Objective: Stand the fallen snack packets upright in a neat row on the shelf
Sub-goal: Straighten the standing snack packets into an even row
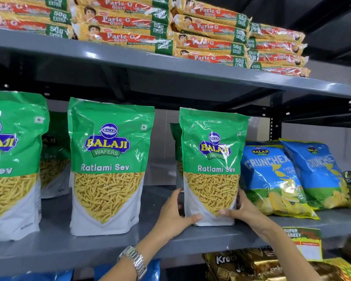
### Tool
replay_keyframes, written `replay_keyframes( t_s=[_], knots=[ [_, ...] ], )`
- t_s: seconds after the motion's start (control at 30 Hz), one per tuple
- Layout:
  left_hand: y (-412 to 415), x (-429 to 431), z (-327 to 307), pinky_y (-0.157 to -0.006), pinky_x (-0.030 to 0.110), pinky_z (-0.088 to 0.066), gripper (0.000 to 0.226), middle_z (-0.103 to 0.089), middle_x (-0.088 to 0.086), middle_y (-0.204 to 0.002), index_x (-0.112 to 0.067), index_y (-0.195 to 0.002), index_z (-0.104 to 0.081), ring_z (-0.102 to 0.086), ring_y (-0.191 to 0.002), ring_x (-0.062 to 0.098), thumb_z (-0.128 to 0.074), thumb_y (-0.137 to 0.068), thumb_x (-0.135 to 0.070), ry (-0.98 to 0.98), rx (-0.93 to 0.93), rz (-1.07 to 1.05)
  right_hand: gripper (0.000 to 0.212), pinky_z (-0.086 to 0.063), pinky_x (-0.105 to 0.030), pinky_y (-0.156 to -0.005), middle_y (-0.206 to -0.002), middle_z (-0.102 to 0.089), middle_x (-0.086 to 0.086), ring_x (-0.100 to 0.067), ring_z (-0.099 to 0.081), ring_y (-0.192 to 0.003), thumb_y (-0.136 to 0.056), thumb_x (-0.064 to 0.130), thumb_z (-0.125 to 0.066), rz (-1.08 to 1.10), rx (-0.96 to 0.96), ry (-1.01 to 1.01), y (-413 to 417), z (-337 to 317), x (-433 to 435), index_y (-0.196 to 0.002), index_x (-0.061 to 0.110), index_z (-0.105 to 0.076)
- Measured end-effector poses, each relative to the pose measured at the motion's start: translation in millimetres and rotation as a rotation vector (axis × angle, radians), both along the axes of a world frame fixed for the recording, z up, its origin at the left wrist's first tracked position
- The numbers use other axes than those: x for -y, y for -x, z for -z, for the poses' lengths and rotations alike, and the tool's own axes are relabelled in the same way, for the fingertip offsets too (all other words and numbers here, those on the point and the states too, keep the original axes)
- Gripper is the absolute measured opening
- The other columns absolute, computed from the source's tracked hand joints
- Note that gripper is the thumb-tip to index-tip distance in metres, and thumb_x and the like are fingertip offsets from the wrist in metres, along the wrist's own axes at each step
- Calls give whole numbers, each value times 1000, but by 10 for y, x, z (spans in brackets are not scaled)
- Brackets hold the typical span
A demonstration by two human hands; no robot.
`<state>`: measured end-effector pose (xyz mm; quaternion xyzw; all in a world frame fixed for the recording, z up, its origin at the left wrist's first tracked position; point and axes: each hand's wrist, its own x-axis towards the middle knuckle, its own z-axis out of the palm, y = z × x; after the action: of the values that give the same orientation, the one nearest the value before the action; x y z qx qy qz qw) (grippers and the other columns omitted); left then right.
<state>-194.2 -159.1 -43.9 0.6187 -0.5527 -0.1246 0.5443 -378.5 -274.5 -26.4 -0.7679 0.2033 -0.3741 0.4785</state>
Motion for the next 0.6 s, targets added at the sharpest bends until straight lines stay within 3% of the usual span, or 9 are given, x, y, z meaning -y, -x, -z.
replay_keyframes(
  t_s=[0.07,0.1,0.17,0.23,0.3,0.4,0.43,0.5,0.6],
  knots=[
    [19,-215,1,-93,28,-47,84,-41,-7,-136,-34,-133,-31,-46,-120,9,-79,-63,-32,198,-25,-65,135,-40,-33,-104,-138,-46,3,-16,-47,-123,-26,73,-78,226,269,4,-27,76,-146,-140,23,-25],
    [-2,-360,-3,-90,23,-47,76,-43,-11,-132,-37,-128,-35,-47,-119,6,-78,-66,-27,336,-32,-114,121,-40,-34,-105,-134,-47,9,-16,-46,-122,-36,76,-73,360,437,59,-51,145,-272,-137,25,-30],
    [-137,-720,-40,-89,20,-43,63,-48,-16,-124,-45,-115,-40,-49,-113,0,-75,-69,-21,590,-47,-261,71,-43,-33,-96,-115,-51,23,-14,-52,-109,-62,63,-69,583,743,291,-197,263,-636,-121,33,-44],
    [-384,-1050,-85,-93,16,-41,54,-50,-7,-119,-47,-107,-43,-50,-106,-1,-75,-69,-30,784,-100,-422,43,-45,-27,-84,-104,-55,25,-8,-56,-93,-70,38,-69,549,830,415,-501,280,-980,-108,37,-49],
    [-691,-1315,-120,-91,6,-37,56,-46,1,-121,-44,-110,-42,-49,-100,-2,-75,-65,-44,820,-90,-584,44,-45,-17,-79,-104,-58,19,-6,-58,-91,-66,39,-70,272,718,325,-907,201,-1218,-104,42,-48],
    [-1066,-1502,-133,-99,25,-33,103,-40,4,-135,-23,-131,-34,-42,-115,7,-72,-45,-64,589,-153,-570,77,-40,-13,-88,-123,-48,13,-4,-51,-113,-59,50,-78,-75,326,113,-1473,45,-1359,-121,38,-34],
    [-1160,-1519,-136,-101,30,-31,111,-37,5,-140,-18,-135,-30,-38,-121,11,-77,-43,-58,492,-196,-514,86,-38,-16,-93,-128,-45,12,-7,-47,-120,-60,44,-82,-152,230,71,-1614,28,-1369,-127,34,-29],
    [-1277,-1567,-152,-103,35,-31,106,-36,9,-144,-15,-136,-29,-37,-127,20,-85,-47,-31,342,-296,-377,93,-39,-24,-99,-132,-45,9,-9,-46,-123,-59,30,-87,-248,127,25,-1835,35,-1355,-131,27,-27],
    [-1421,-1610,-111,-96,38,-43,116,-54,10,-128,-16,-123,-43,-54,-114,24,-92,-19,-31,148,-384,-151,94,-45,-29,-100,-127,-53,9,-9,-52,-119,-51,29,-91,-265,69,-22,-1958,58,-1269,-124,26,-34]
  ],
)
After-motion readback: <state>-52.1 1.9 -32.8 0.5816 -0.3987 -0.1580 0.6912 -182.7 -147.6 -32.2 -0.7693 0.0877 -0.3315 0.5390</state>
